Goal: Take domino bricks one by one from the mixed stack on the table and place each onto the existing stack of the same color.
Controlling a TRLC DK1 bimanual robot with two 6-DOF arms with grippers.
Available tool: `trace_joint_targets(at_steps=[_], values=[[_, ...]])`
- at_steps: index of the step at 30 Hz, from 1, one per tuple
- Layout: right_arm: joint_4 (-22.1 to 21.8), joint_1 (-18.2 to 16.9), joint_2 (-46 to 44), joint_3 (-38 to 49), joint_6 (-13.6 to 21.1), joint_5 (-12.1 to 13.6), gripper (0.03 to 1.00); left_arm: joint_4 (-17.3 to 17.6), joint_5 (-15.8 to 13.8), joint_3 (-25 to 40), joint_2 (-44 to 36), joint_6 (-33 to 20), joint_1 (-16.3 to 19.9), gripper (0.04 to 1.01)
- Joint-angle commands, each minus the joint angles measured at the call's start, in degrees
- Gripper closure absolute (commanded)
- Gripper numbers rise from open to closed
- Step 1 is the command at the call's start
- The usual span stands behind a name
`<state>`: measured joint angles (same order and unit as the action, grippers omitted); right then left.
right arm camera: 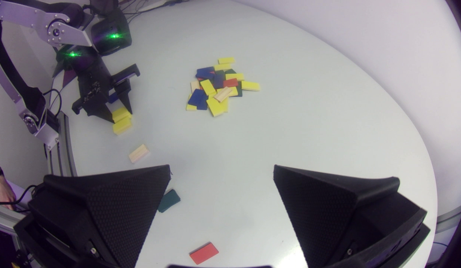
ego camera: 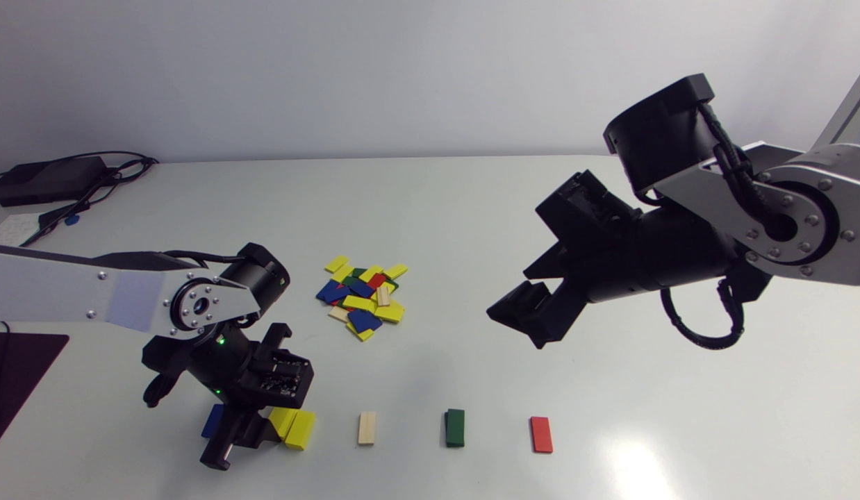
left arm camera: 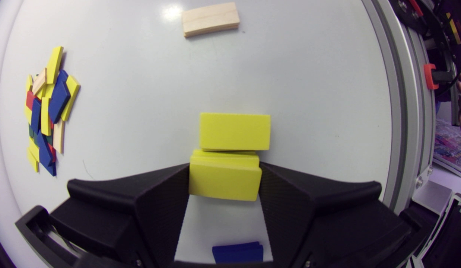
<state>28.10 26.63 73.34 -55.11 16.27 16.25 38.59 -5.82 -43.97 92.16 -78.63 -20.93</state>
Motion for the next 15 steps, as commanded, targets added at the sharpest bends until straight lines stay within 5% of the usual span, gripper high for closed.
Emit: trace_joint_targets(at_steps=[1,3,9,15], values=[[-0.50,0.00,0.75,0.53,-0.63,-0.17,0.066,0.70,-0.24,-1.30,0.30,-1.09,-0.52,0.623],[-0.50,-0.09,0.75,0.62,-0.63,-0.17,0.066,0.70,-0.24,-1.30,0.21,-1.09,-0.61,0.610],[-0.50,0.00,0.40,0.97,-0.63,-0.17,0.066,0.96,-0.24,-1.21,0.04,-1.09,-0.52,0.152],[-0.50,0.00,0.22,0.80,-0.80,-0.17,0.066,1.05,-0.24,-1.03,0.04,-1.09,-0.52,0.052]])
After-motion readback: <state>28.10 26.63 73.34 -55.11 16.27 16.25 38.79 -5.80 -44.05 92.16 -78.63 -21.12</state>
